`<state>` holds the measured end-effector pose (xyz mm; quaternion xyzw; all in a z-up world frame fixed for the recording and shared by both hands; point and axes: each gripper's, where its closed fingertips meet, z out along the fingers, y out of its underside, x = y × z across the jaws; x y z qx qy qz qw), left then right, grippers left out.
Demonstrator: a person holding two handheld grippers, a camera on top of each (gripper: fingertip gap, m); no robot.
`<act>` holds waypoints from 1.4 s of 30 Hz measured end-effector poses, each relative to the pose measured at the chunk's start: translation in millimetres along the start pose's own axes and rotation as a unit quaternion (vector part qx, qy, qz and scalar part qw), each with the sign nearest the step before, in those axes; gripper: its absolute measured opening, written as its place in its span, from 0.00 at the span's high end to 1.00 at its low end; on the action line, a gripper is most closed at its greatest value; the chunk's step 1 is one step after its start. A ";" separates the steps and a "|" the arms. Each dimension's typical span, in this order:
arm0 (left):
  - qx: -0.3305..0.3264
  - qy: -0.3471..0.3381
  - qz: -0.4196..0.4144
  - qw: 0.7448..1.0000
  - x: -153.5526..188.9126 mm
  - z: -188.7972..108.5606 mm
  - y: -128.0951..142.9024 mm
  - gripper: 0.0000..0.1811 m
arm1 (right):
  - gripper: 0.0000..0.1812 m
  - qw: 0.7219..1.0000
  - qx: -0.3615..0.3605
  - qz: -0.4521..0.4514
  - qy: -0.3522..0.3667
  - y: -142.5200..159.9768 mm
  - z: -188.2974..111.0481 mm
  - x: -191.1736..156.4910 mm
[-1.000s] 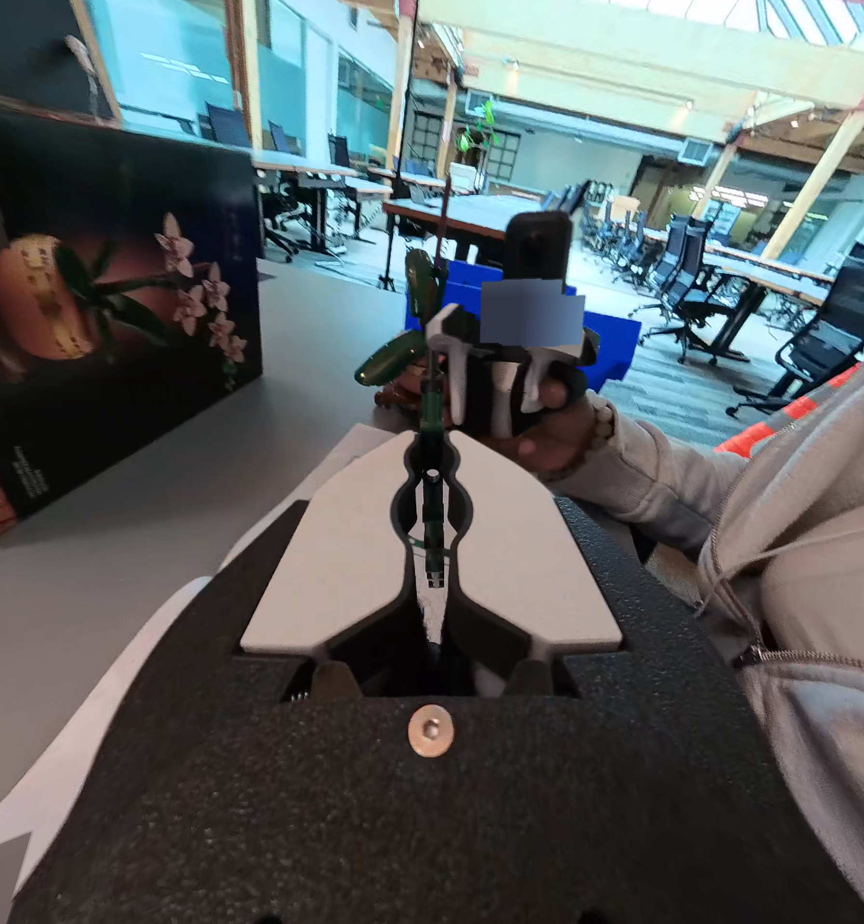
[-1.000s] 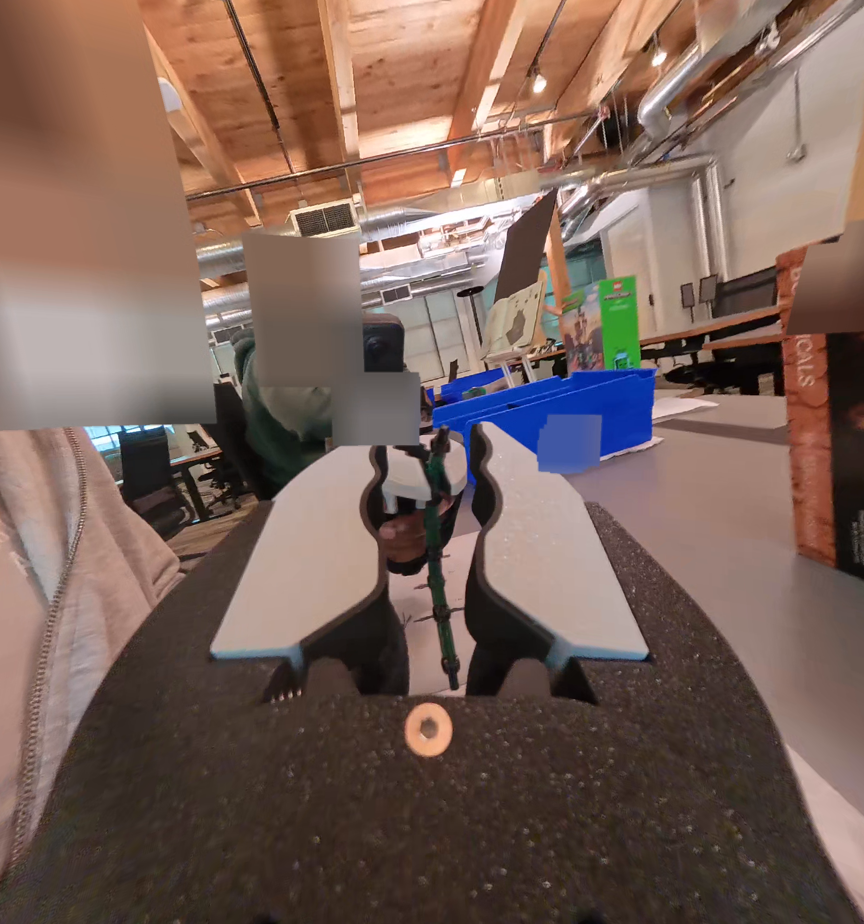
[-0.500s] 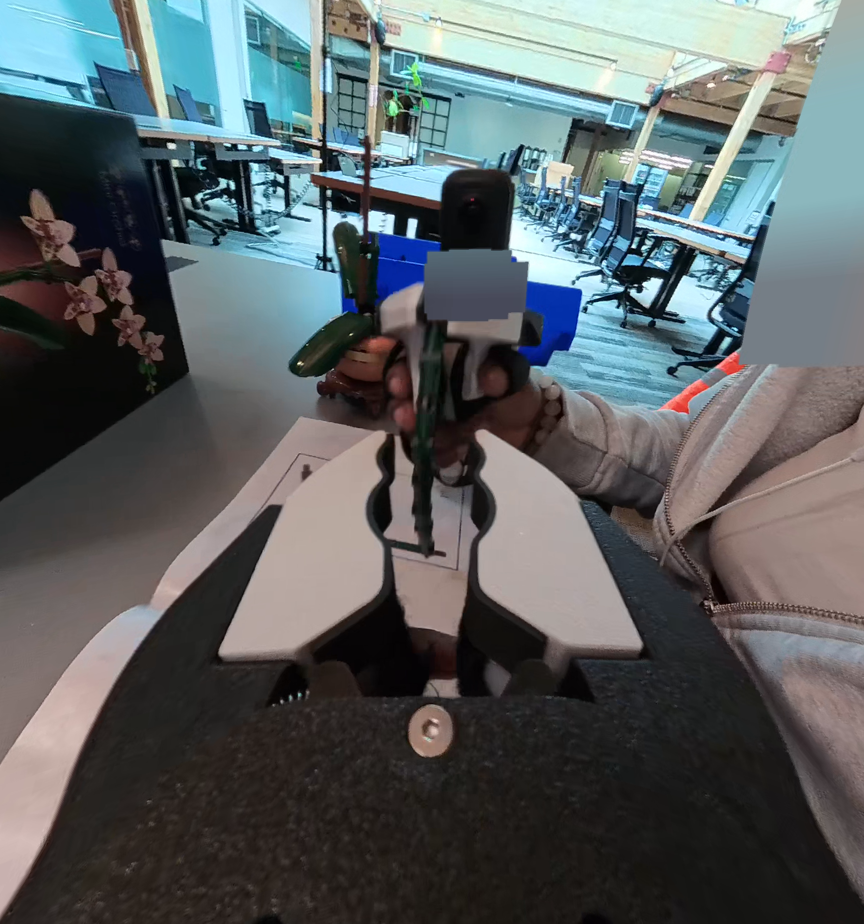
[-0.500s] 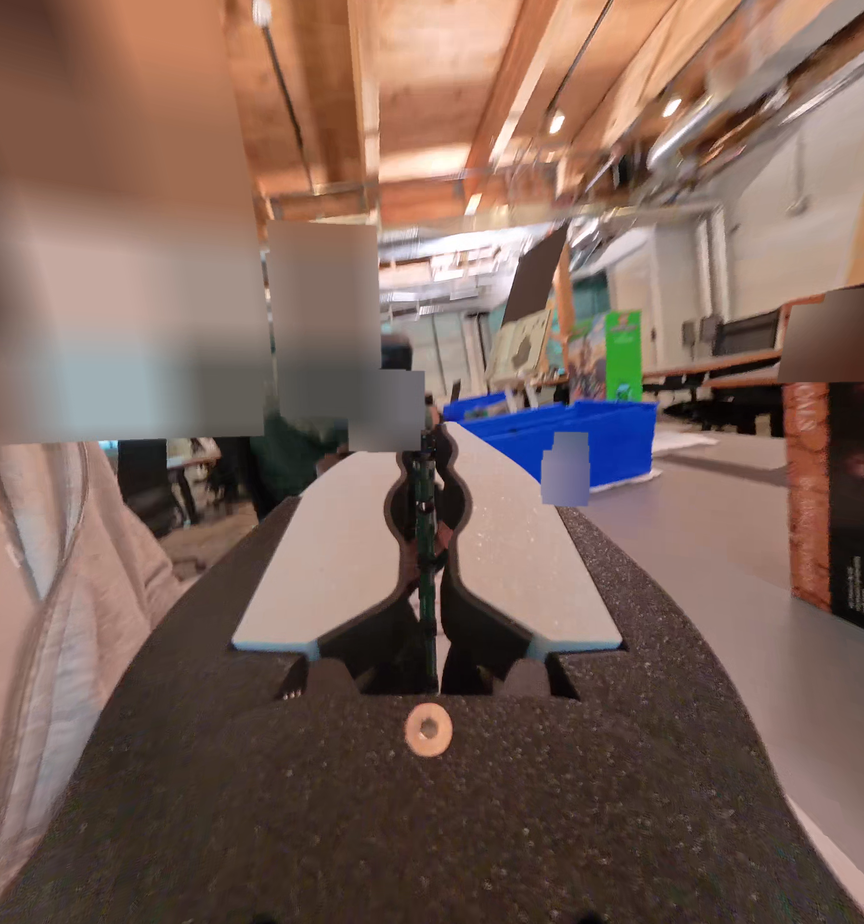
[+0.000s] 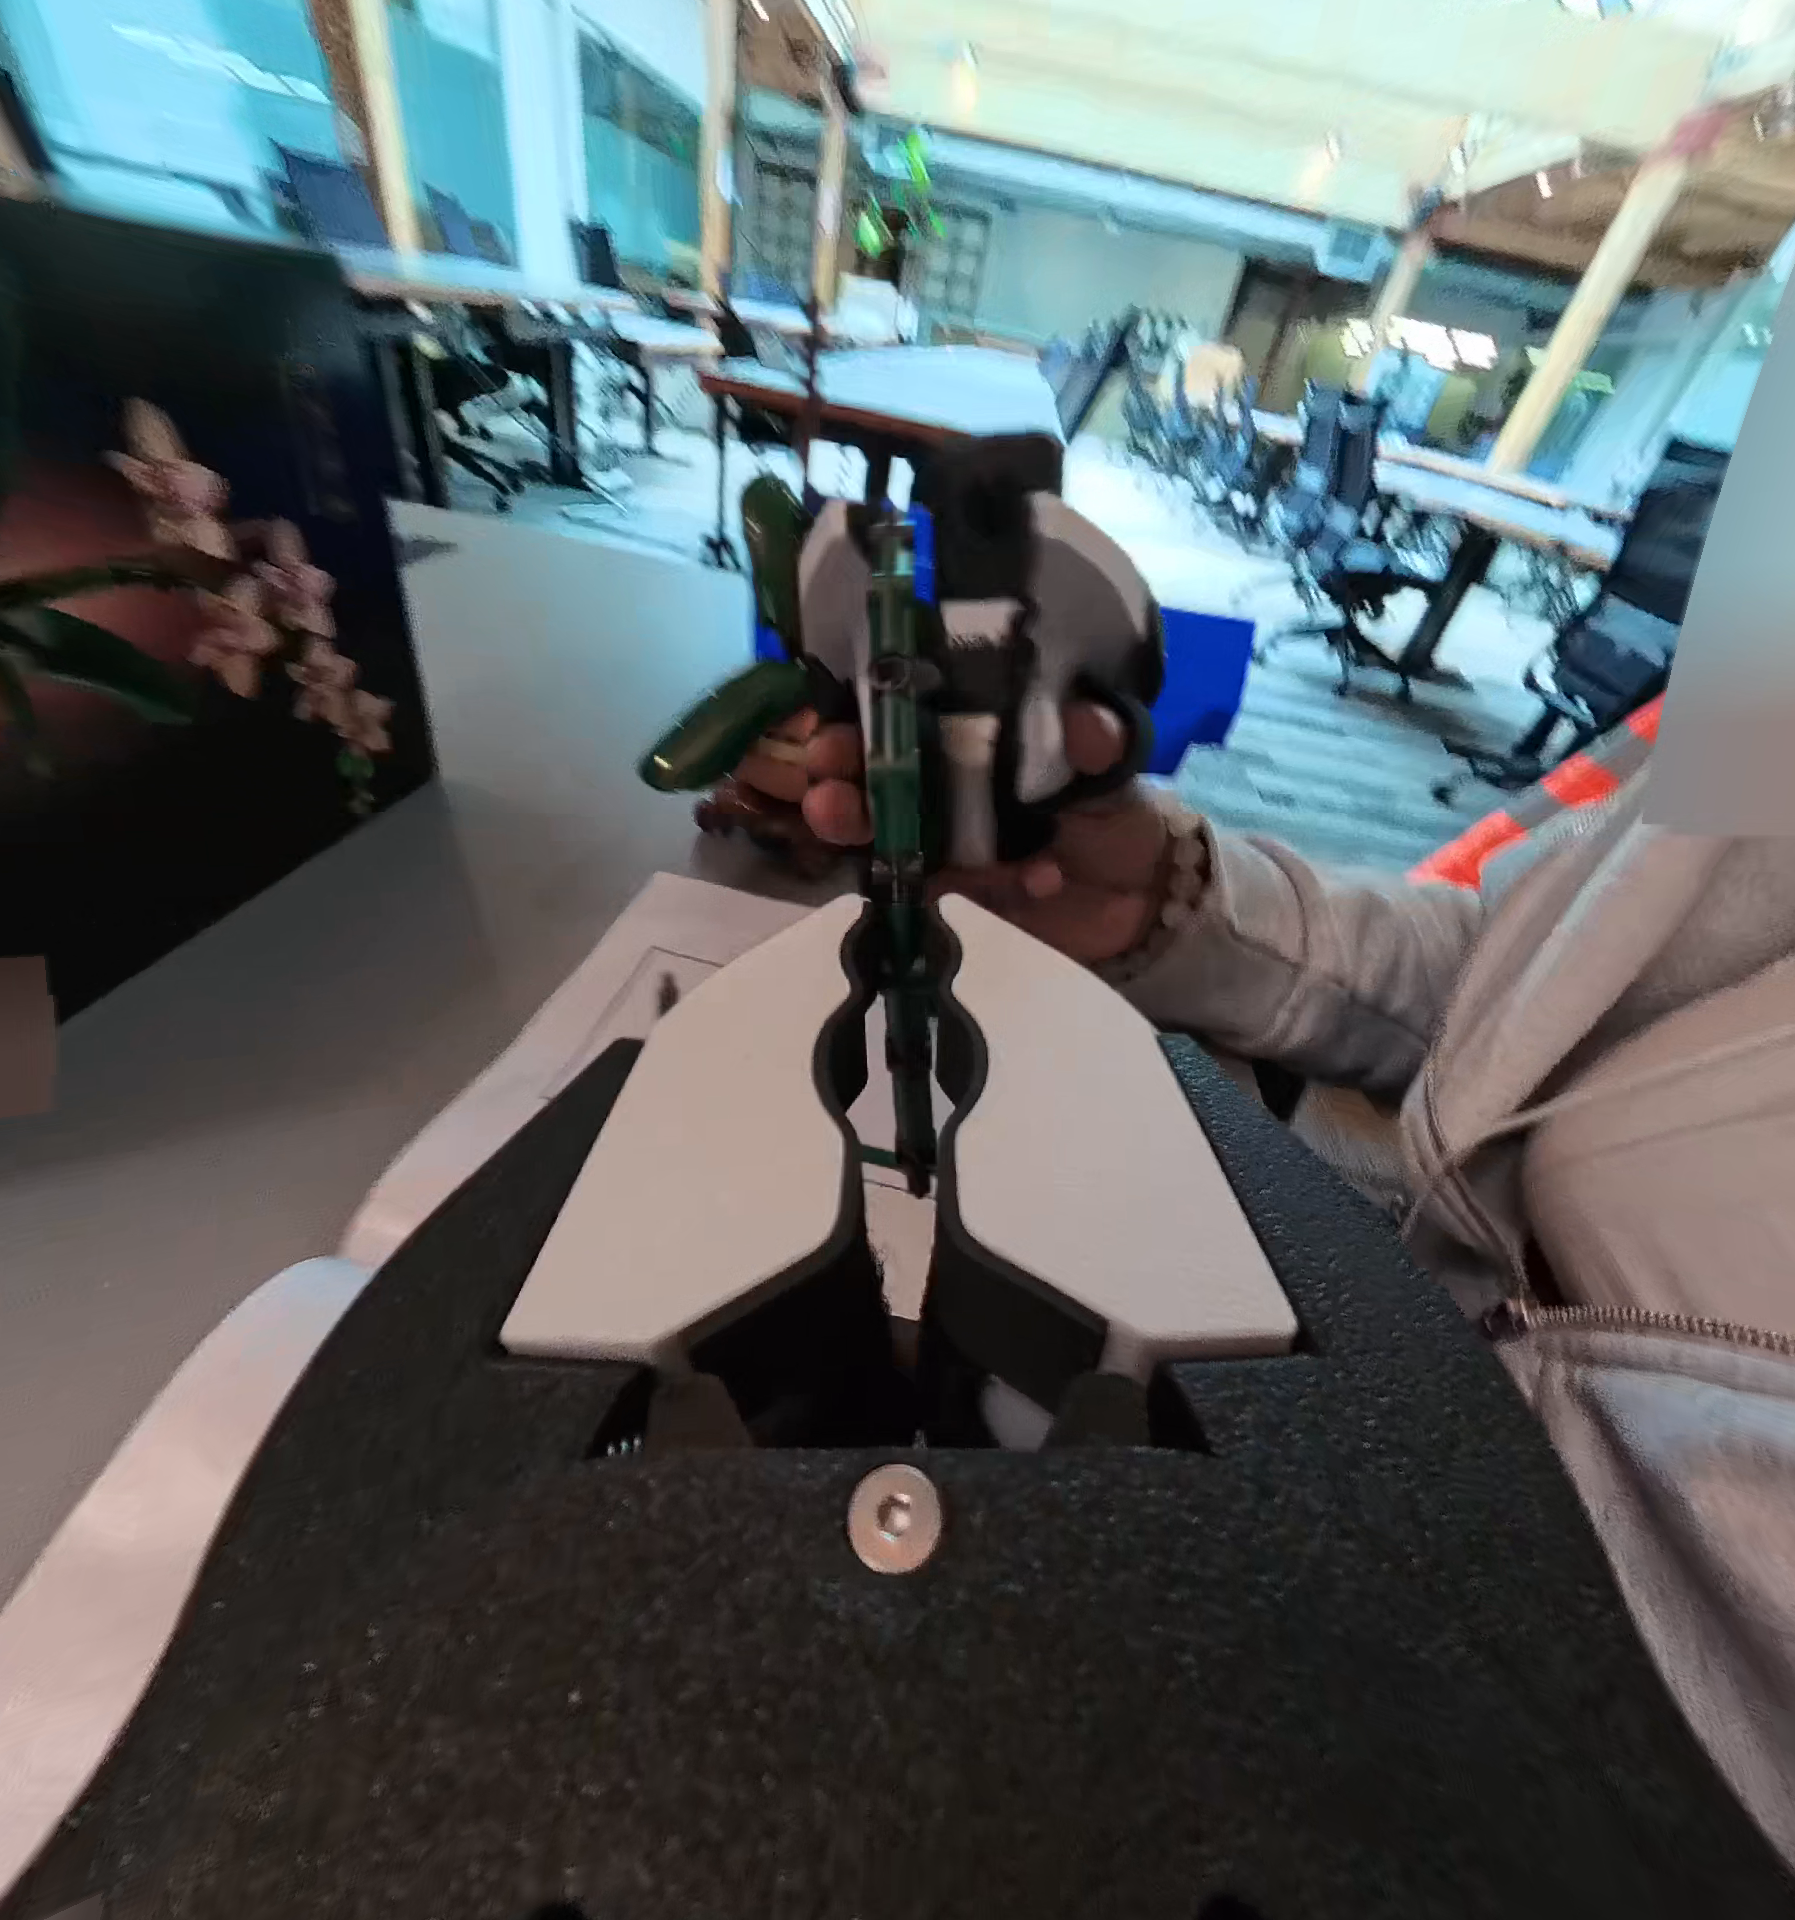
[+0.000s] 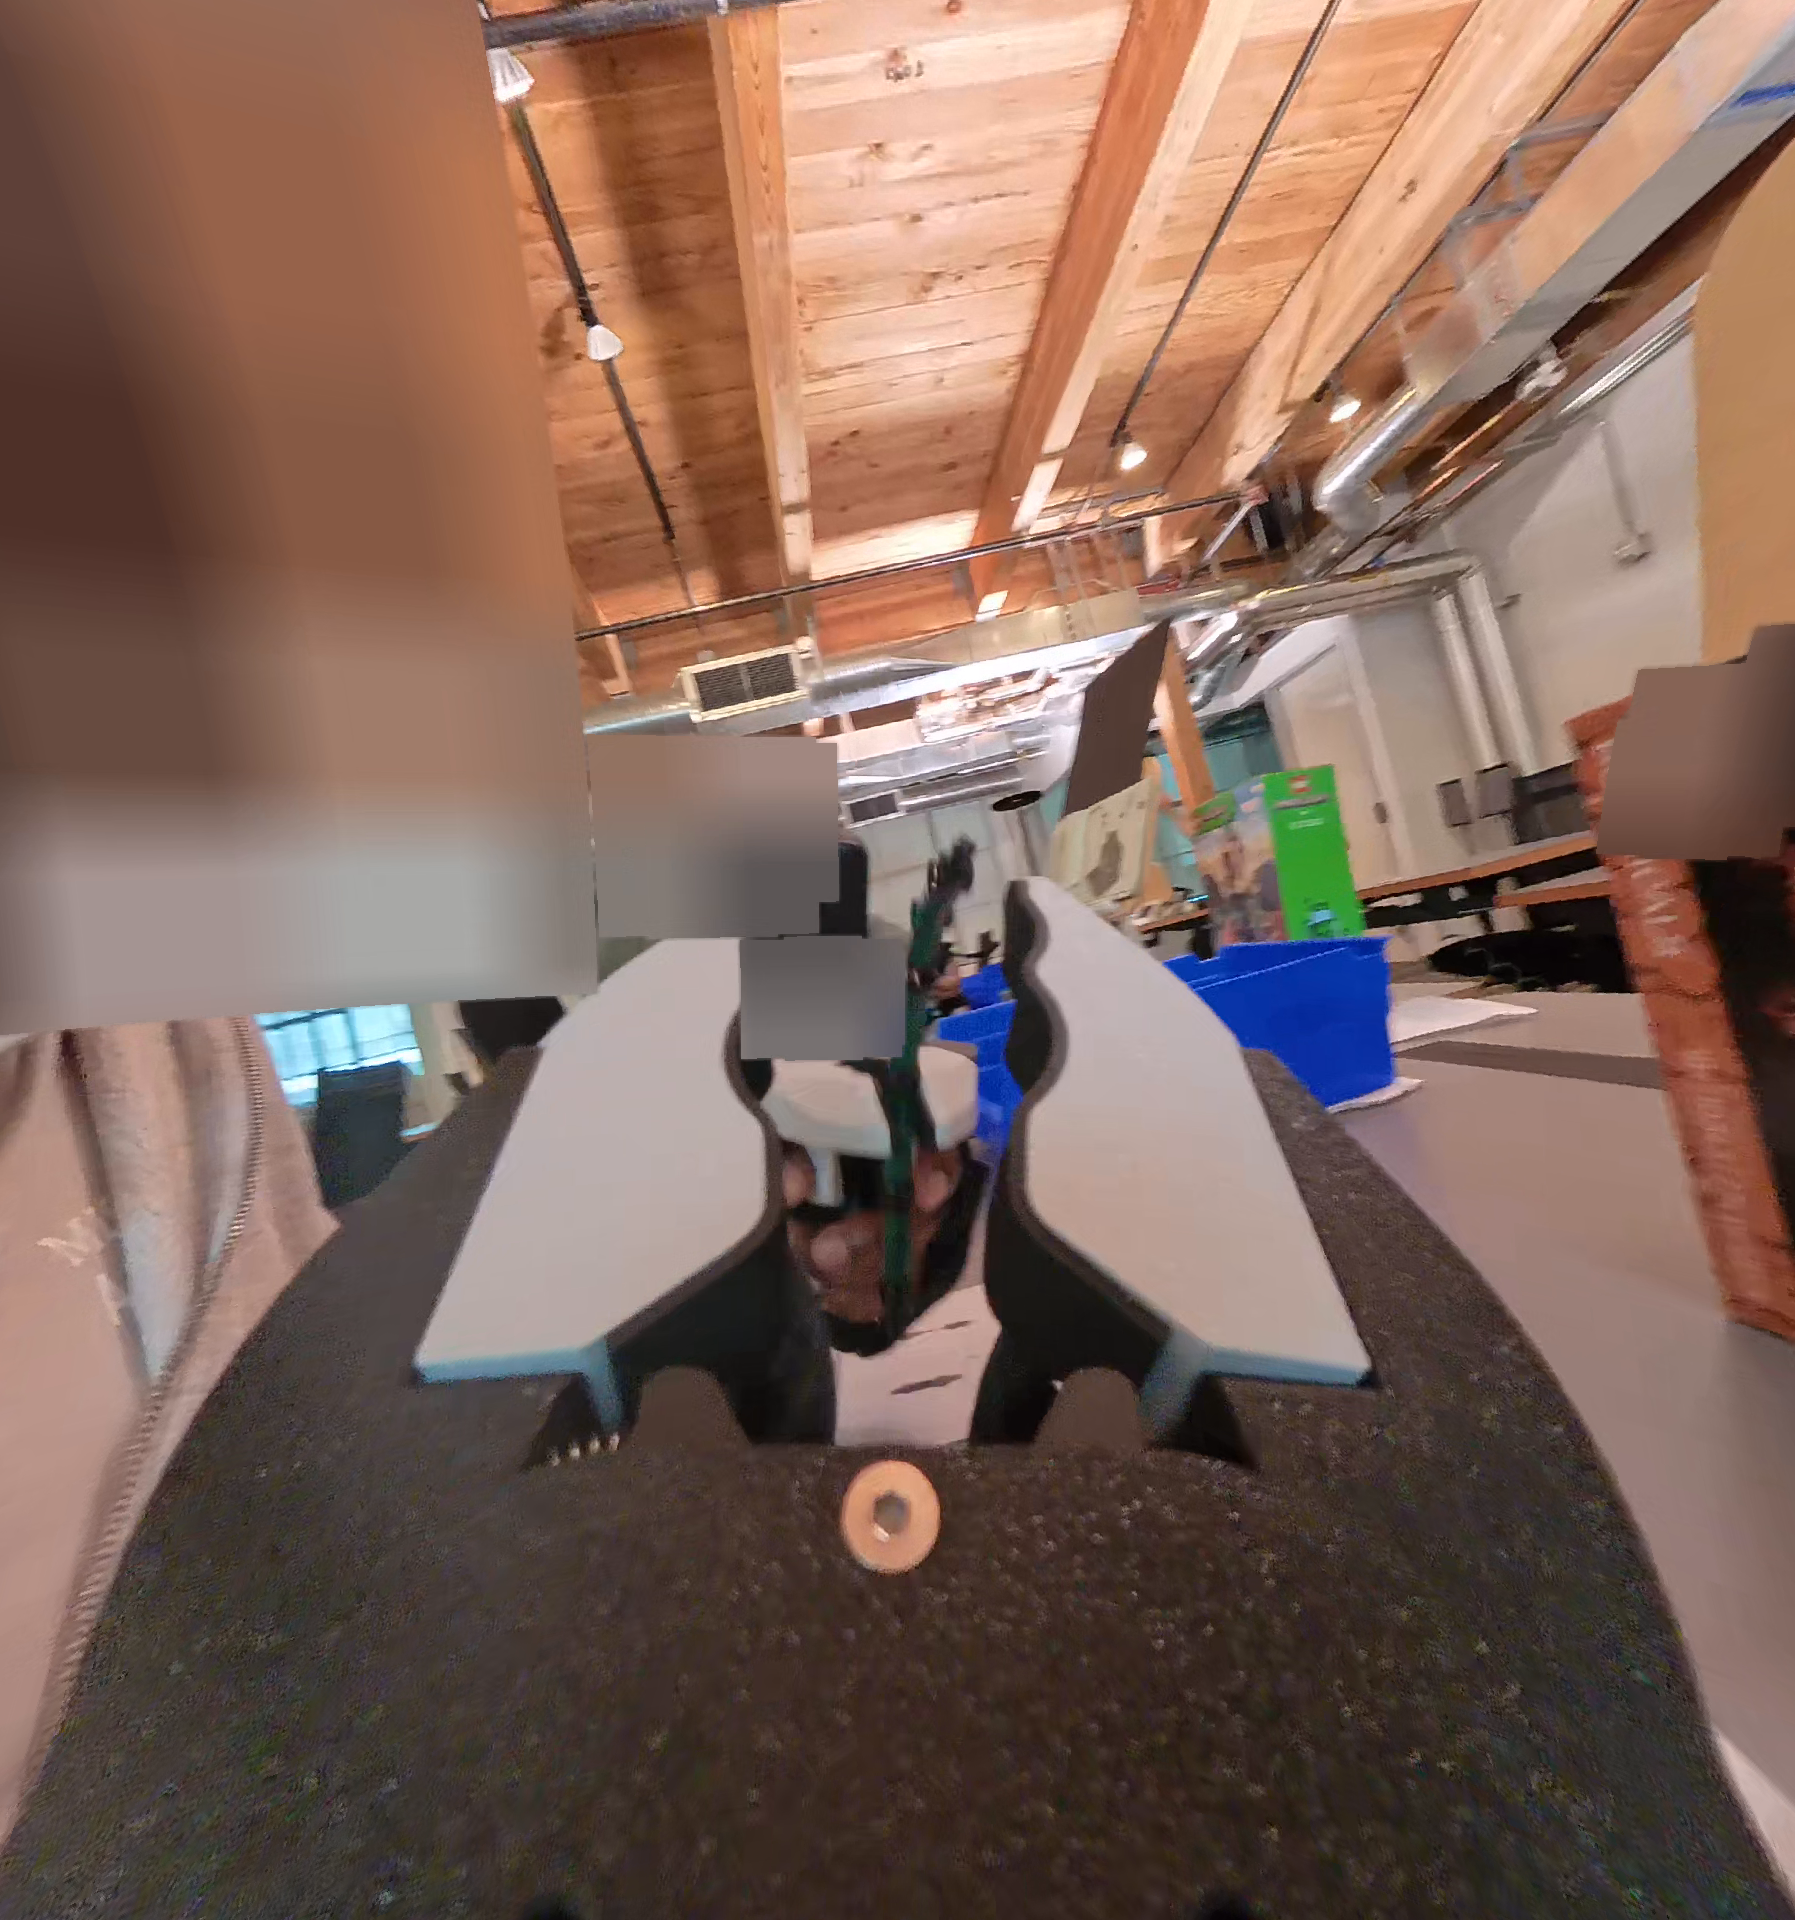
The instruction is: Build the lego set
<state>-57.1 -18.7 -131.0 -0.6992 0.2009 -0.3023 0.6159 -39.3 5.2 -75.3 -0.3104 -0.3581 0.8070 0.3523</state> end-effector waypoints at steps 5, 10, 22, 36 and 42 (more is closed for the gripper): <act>0.114 -0.105 -0.003 0.988 -28.2 -81.3 -47.1 0.96 | 0.81 0.988 -0.015 -0.148 0.041 -9.7 -5.9 -3.0; 0.128 -0.203 0.016 0.971 -41.0 -147.7 -52.3 0.96 | 0.84 0.989 -0.036 -0.141 0.023 2.2 -0.8 -7.6; 0.134 -0.257 -0.025 0.957 -82.4 -158.3 -23.5 0.96 | 0.87 0.990 -0.115 -0.048 -0.061 40.4 3.0 -15.3; 0.149 -0.278 -0.062 0.947 -93.6 -167.7 -18.0 0.96 | 0.82 0.972 -0.209 -0.049 -0.099 77.1 6.3 -29.0; 0.242 -0.268 -0.084 0.929 -92.6 -187.2 -35.8 0.96 | 0.82 0.967 -0.229 -0.064 -0.090 82.0 5.6 -28.4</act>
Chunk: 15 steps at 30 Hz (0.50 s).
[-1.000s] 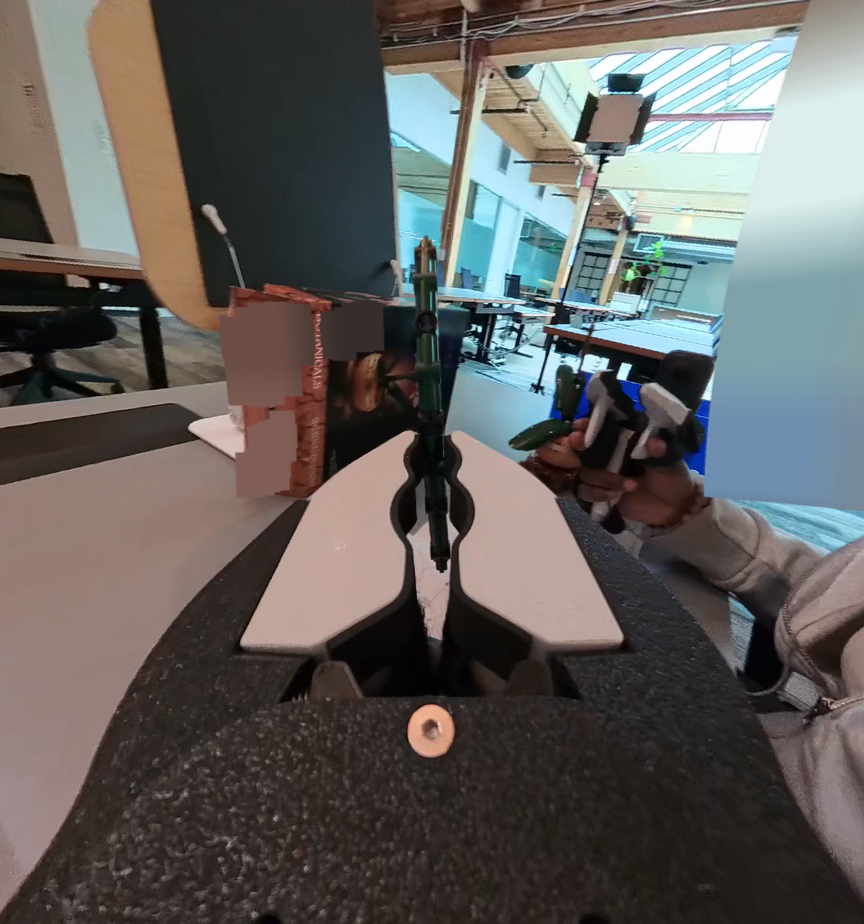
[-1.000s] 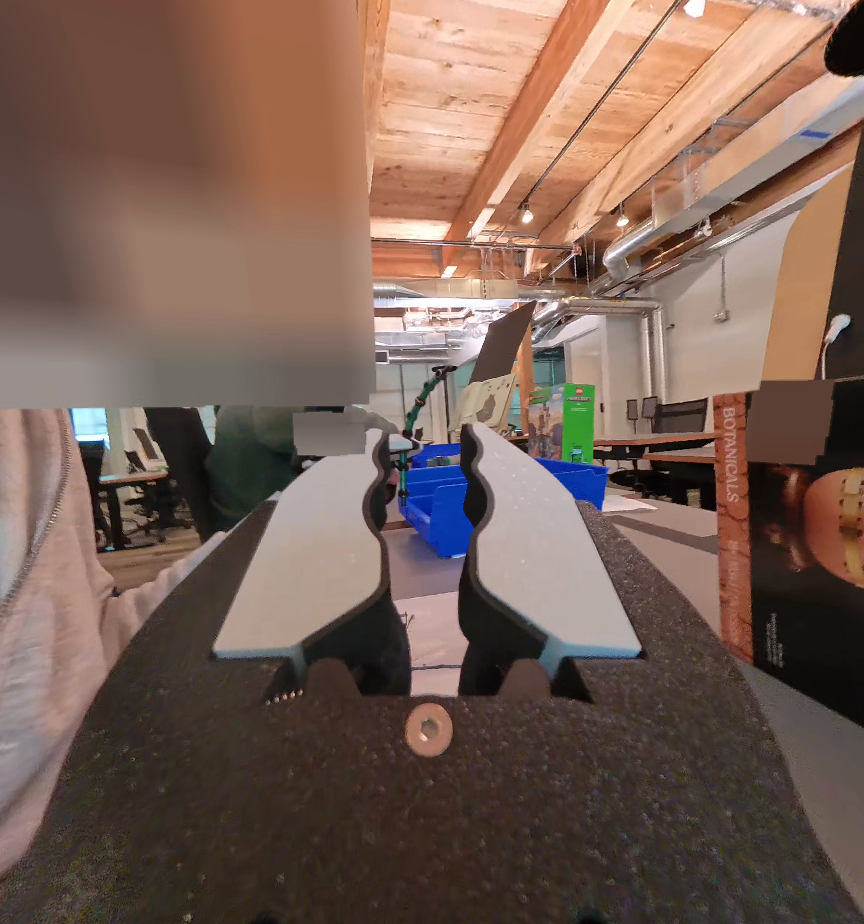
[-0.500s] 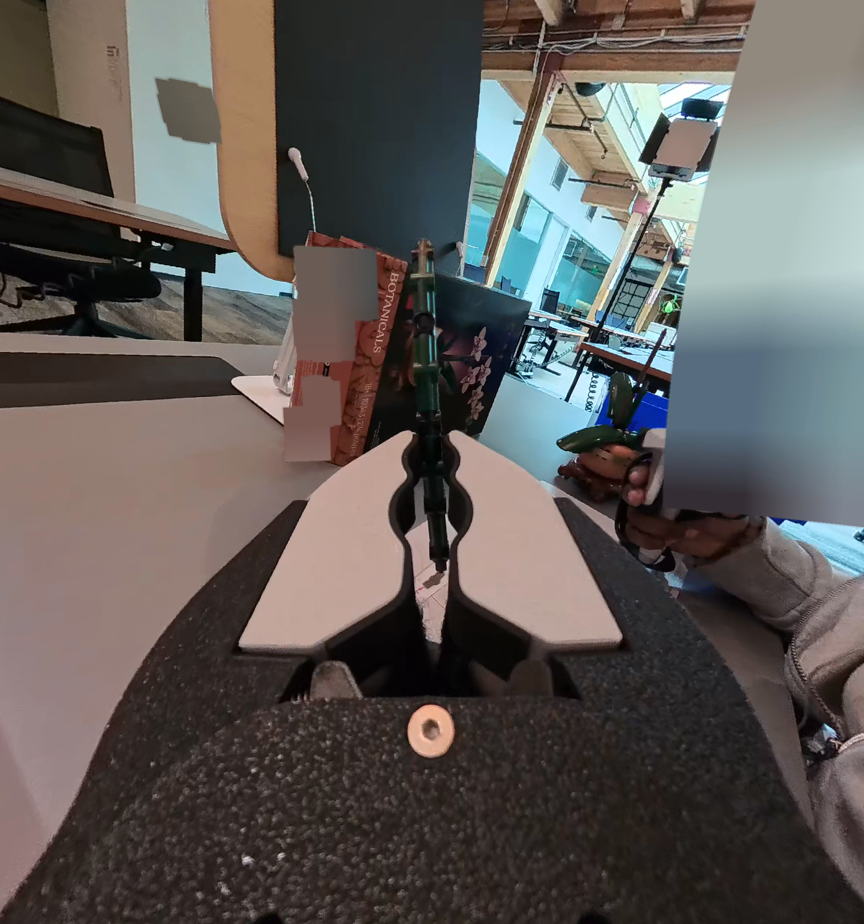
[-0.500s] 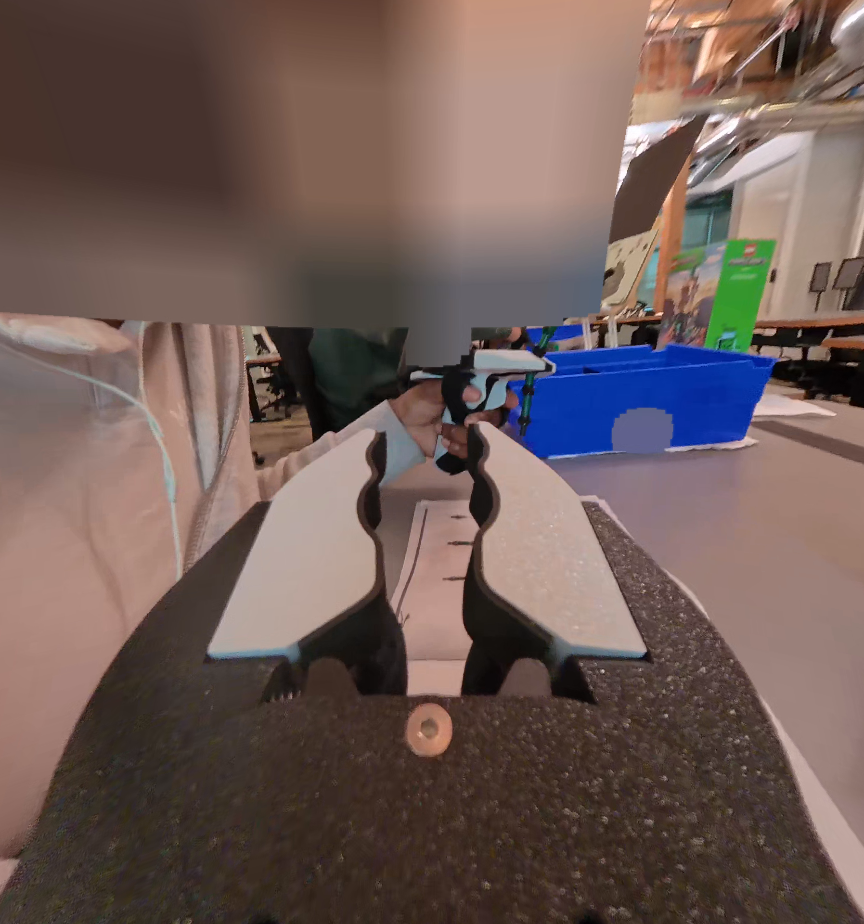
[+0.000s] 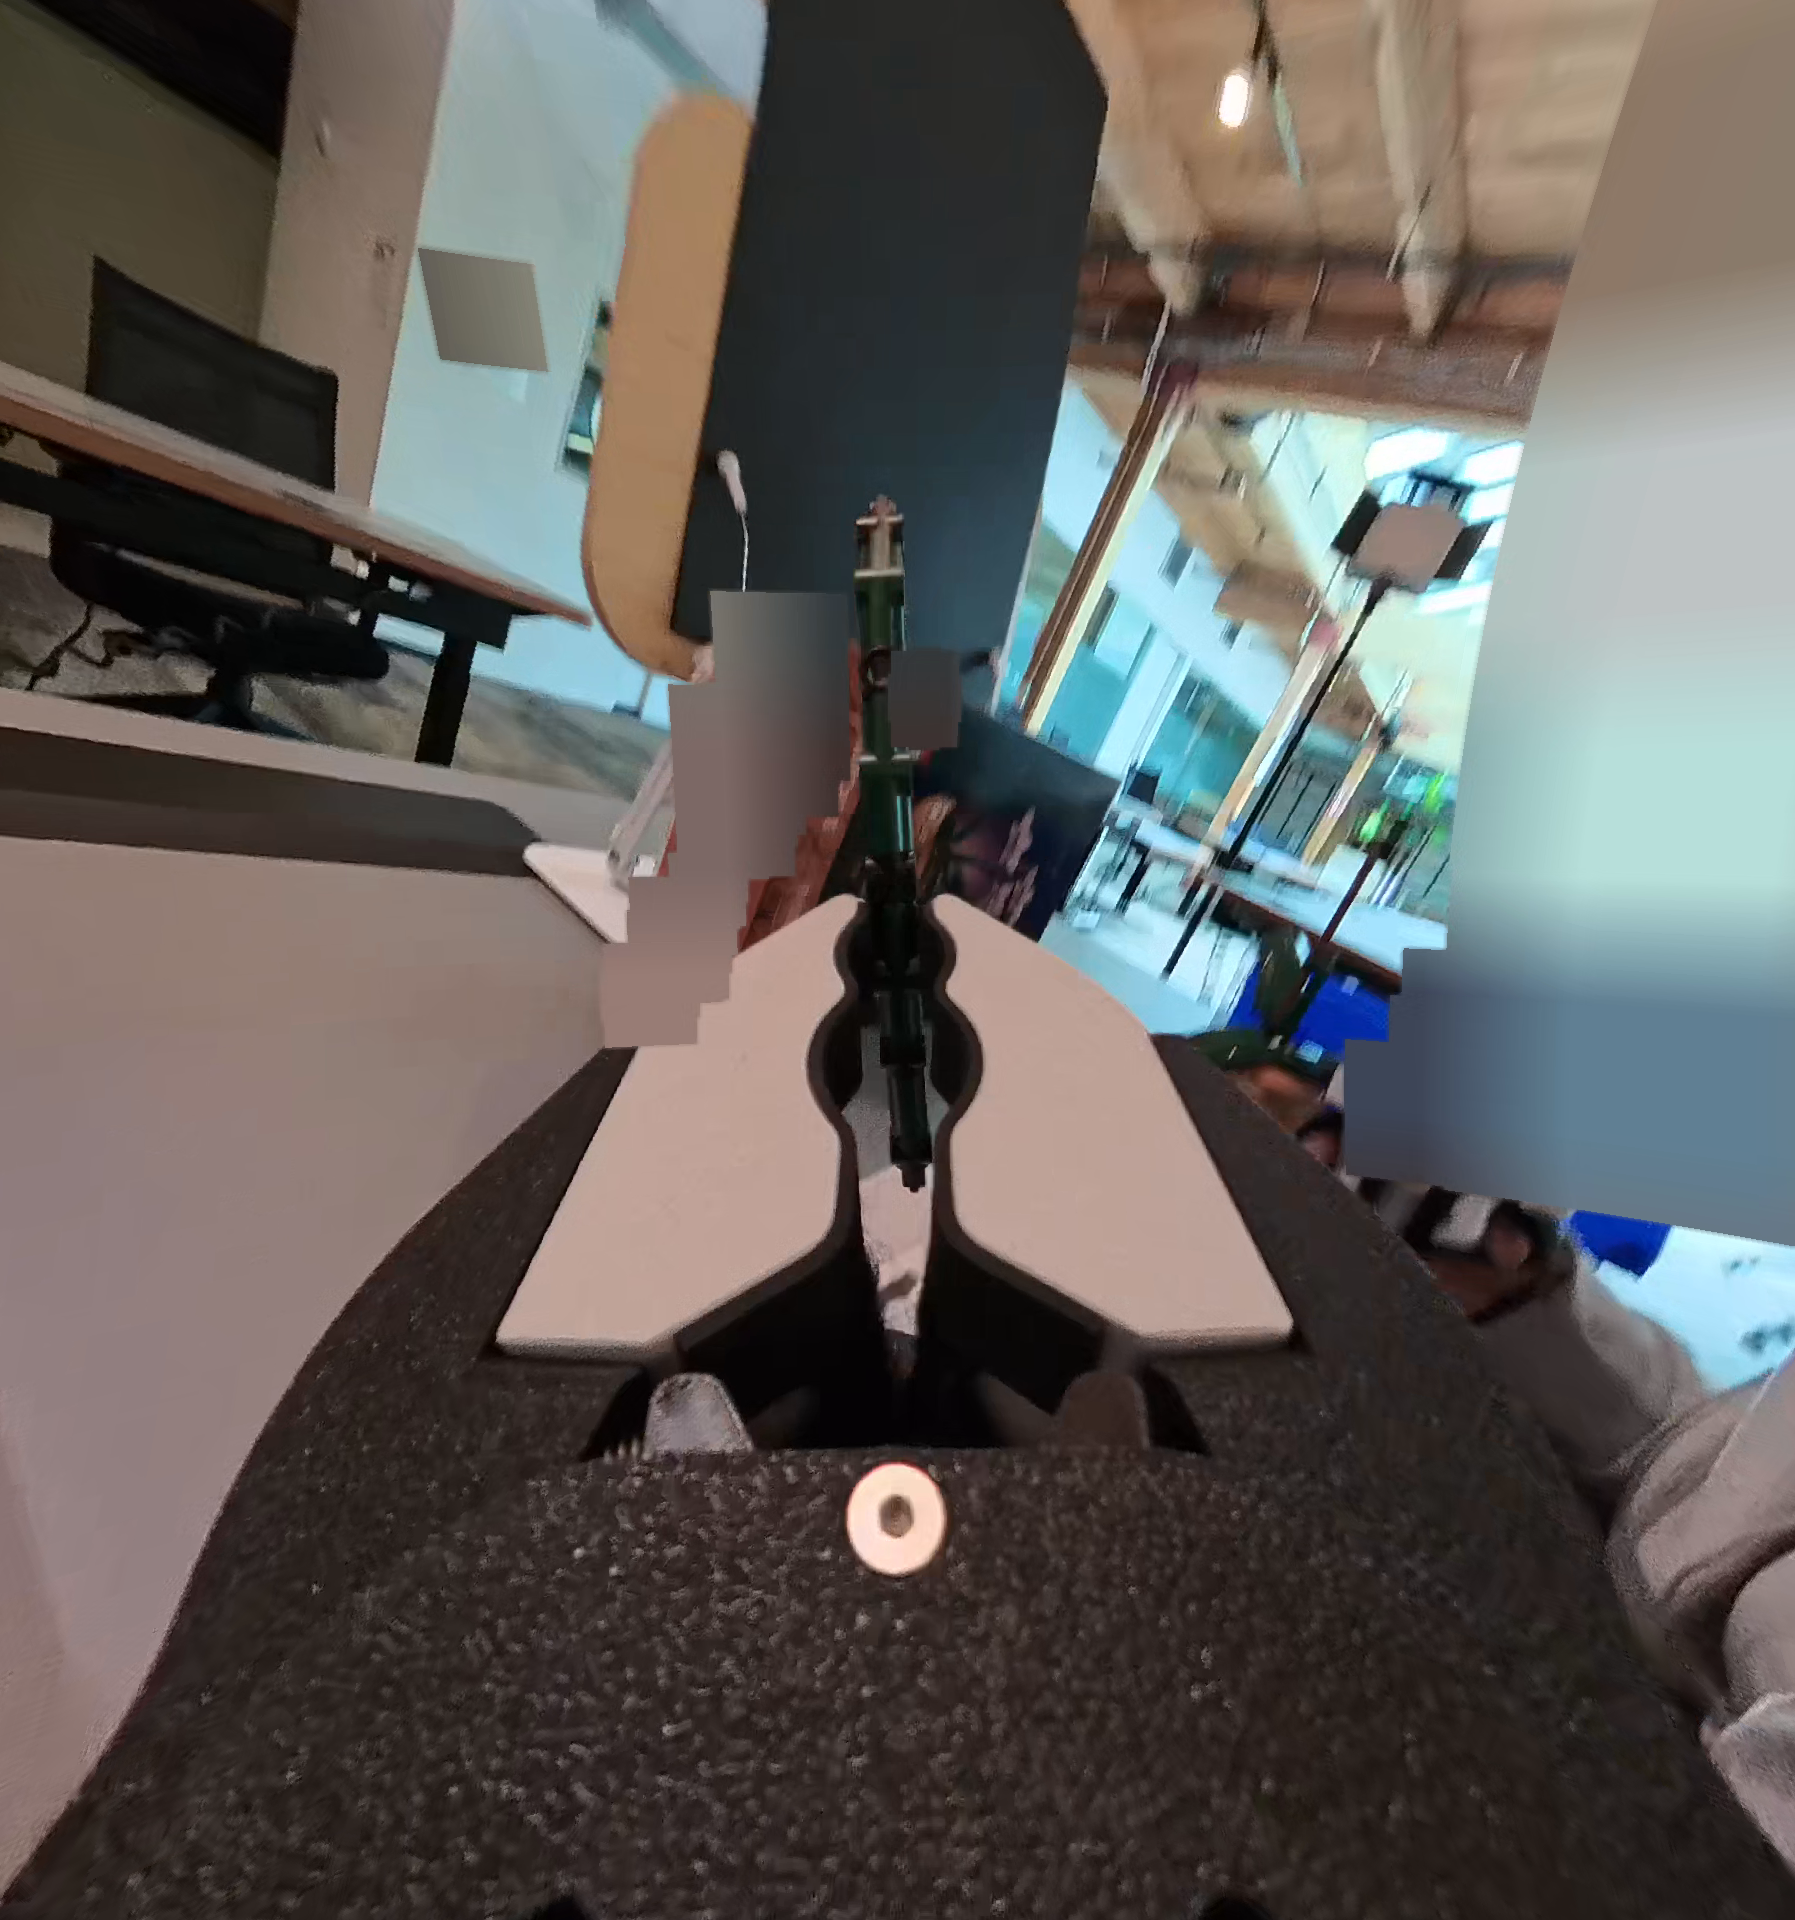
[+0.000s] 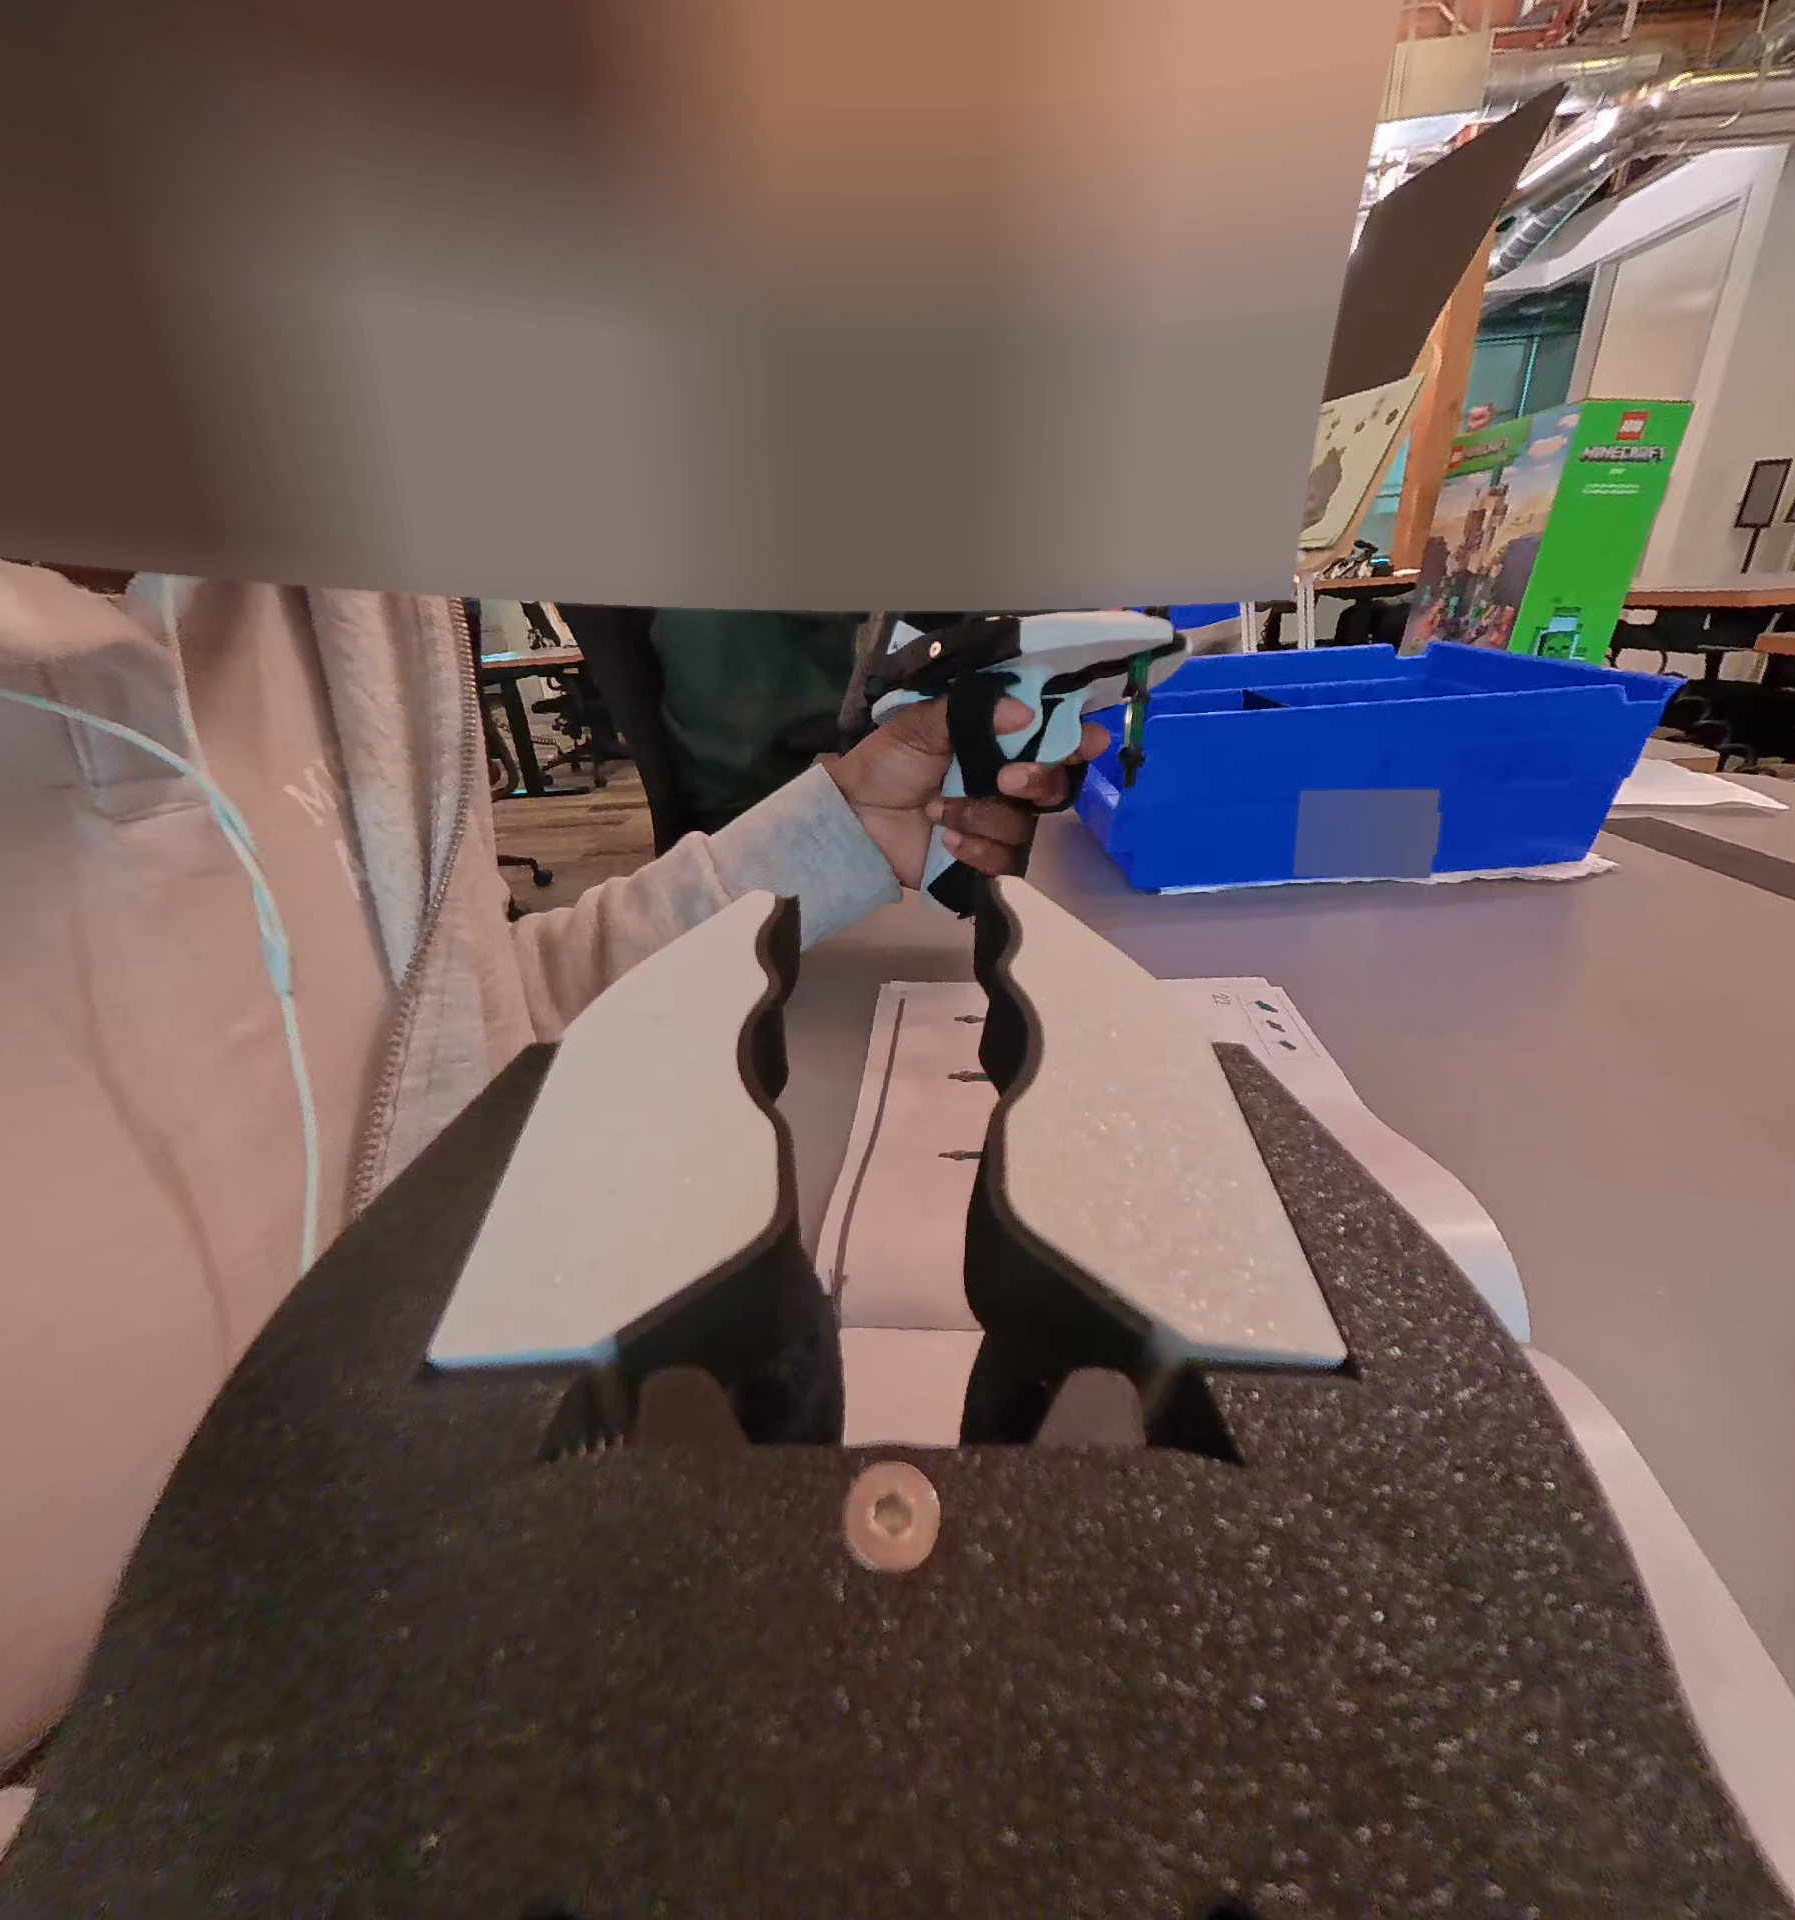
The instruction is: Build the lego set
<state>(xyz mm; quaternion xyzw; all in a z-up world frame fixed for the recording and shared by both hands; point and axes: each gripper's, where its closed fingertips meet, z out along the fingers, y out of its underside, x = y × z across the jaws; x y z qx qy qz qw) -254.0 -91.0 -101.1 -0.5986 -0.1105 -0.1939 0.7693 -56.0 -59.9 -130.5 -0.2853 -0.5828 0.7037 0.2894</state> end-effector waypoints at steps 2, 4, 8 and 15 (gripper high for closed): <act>0.059 0.019 -0.043 0.997 0.3 -7.2 -16.2 0.96 | 0.82 1.000 -0.001 -0.005 -0.001 -0.8 1.2 -2.5; 0.117 0.054 -0.085 0.988 3.9 -15.2 -32.2 0.96 | 0.82 1.000 -0.010 -0.007 0.004 1.4 2.0 -2.5; 0.182 0.138 -0.159 0.961 24.6 -21.0 -53.8 0.96 | 0.84 0.998 -0.029 -0.030 0.051 5.5 5.4 8.8; 0.041 0.288 -0.101 0.951 129.4 28.9 -32.9 0.96 | 0.79 0.994 -0.055 -0.033 0.085 -34.0 49.6 18.5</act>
